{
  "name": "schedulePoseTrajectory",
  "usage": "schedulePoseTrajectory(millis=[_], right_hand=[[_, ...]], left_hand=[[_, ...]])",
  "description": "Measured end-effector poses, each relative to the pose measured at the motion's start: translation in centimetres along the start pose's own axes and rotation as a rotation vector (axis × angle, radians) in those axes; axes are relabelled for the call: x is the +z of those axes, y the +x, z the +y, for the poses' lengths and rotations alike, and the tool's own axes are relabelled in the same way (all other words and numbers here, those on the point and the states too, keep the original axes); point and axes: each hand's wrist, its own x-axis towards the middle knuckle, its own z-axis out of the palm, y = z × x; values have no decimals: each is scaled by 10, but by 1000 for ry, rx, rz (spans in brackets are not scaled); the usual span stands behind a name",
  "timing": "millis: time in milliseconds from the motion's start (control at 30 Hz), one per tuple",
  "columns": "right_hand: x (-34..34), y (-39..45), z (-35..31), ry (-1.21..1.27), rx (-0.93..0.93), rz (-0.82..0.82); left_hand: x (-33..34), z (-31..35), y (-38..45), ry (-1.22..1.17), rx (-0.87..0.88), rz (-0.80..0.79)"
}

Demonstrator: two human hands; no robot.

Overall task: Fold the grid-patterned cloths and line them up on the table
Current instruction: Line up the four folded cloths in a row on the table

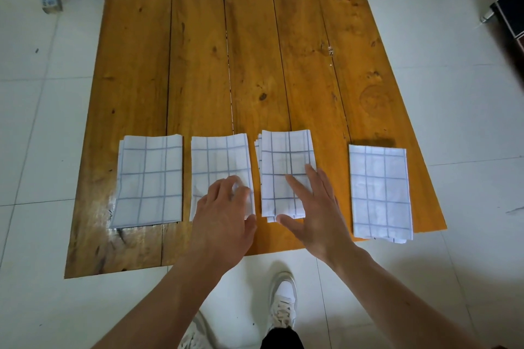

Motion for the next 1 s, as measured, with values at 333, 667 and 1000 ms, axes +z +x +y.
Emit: schedulePoseTrajectory(millis=[333,667,1000], right_hand=[[-43,-13,57,46,1,52],[-70,-38,147,-136,-55,-99],[-61,-14,146,-74,-106,-13]], left_hand=[[3,58,15,-16,105,80],[19,108,38,28,154,47],[26,111,46,59,130,48]])
